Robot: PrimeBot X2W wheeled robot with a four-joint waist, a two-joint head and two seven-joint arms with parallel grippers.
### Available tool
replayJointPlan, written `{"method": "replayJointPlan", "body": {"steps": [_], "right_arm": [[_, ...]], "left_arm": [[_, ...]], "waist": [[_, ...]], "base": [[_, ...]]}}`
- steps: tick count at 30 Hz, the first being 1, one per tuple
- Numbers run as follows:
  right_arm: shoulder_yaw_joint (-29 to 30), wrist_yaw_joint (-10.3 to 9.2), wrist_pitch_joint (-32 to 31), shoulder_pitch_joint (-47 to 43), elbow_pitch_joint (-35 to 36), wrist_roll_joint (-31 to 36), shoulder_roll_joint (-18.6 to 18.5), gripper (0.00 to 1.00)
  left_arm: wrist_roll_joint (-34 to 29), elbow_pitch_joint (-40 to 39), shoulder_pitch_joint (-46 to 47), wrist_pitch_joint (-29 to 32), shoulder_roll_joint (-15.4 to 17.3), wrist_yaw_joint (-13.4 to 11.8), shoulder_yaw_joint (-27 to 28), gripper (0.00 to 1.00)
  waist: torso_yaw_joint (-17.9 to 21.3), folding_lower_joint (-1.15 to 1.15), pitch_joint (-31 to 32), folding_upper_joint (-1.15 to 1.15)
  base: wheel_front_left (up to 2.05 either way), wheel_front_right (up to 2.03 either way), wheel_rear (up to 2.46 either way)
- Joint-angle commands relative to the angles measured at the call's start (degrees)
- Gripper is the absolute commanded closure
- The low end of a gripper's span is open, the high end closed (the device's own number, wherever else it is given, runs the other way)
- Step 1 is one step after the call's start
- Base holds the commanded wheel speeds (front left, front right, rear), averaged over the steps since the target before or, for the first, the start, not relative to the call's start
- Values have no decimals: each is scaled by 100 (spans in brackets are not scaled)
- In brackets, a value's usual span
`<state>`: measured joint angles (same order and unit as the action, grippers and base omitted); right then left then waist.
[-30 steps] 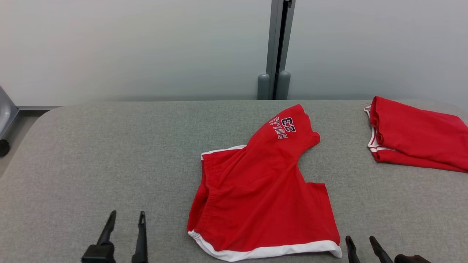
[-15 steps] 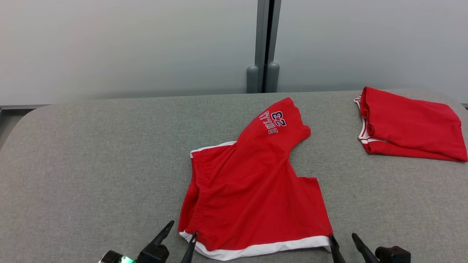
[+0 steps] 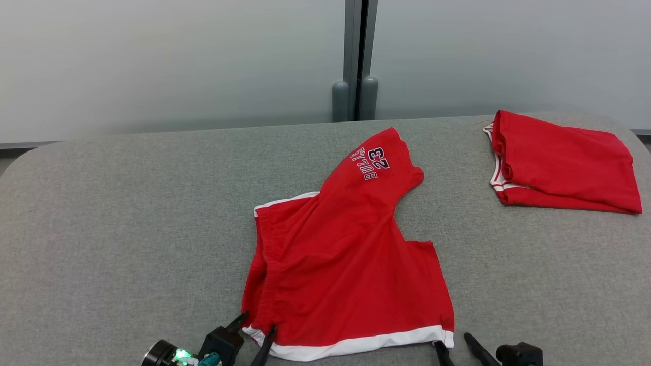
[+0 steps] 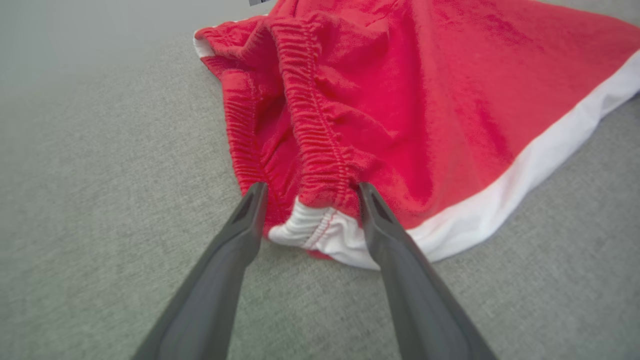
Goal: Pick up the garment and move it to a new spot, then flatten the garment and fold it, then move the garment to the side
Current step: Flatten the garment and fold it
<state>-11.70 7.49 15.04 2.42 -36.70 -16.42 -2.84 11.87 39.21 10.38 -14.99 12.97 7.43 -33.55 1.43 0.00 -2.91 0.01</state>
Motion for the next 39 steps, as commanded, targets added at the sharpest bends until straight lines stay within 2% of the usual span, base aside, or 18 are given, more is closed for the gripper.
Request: {"method": "replayJointPlan", "body": {"steps": [1,2,3,4,5,13,17,21,28,31,39], "right_arm": [[-119,1,16,113,-89,-62,-11,0],[-174,1,16,119,-127,-117,-13,0],[-226,1,16,122,-177,-164,-12,28],[-255,1,7,136,-197,-197,-12,69],[-281,1,7,143,-189,-223,-12,100],[-183,1,12,13,470,-199,-16,100],[13,1,11,365,906,-121,-15,100],[141,1,11,987,1032,-56,-131,100],[145,1,-99,2976,624,-508,-266,100],[33,1,-276,4085,198,-742,-327,100],[225,1,-505,7009,-1247,-1304,-361,100]], "left_arm": [[100,117,130,-25,-8,5,-83,47],[163,183,142,-25,-24,5,-154,61],[232,238,157,-24,-41,5,-199,92],[298,264,162,-24,-45,5,-239,100],[352,276,164,-24,-42,5,-284,100],[692,-257,4,-21,8,5,-242,100],[826,-813,147,-21,39,5,50,100],[861,-1341,517,-20,18,5,376,100],[1090,-1618,1991,-21,-10,5,824,100],[979,-1389,3025,-21,171,4,708,100],[1423,-258,5760,-8,253,4,423,100]], "waist": [[11,0,1,-1],[8,0,2,-1],[3,0,4,-1],[-2,0,7,-1],[-7,0,13,-1],[-32,0,84,-1],[-30,0,33,-1],[-34,0,-116,-1],[-61,0,-707,-1],[-44,0,-1079,-1],[71,0,-1987,-1]], "base": [[0,0,0],[0,0,0],[0,0,0],[0,0,0],[0,0,0],[0,0,0],[0,0,0],[0,0,0],[0,0,0],[0,0,0],[0,0,0]]}}
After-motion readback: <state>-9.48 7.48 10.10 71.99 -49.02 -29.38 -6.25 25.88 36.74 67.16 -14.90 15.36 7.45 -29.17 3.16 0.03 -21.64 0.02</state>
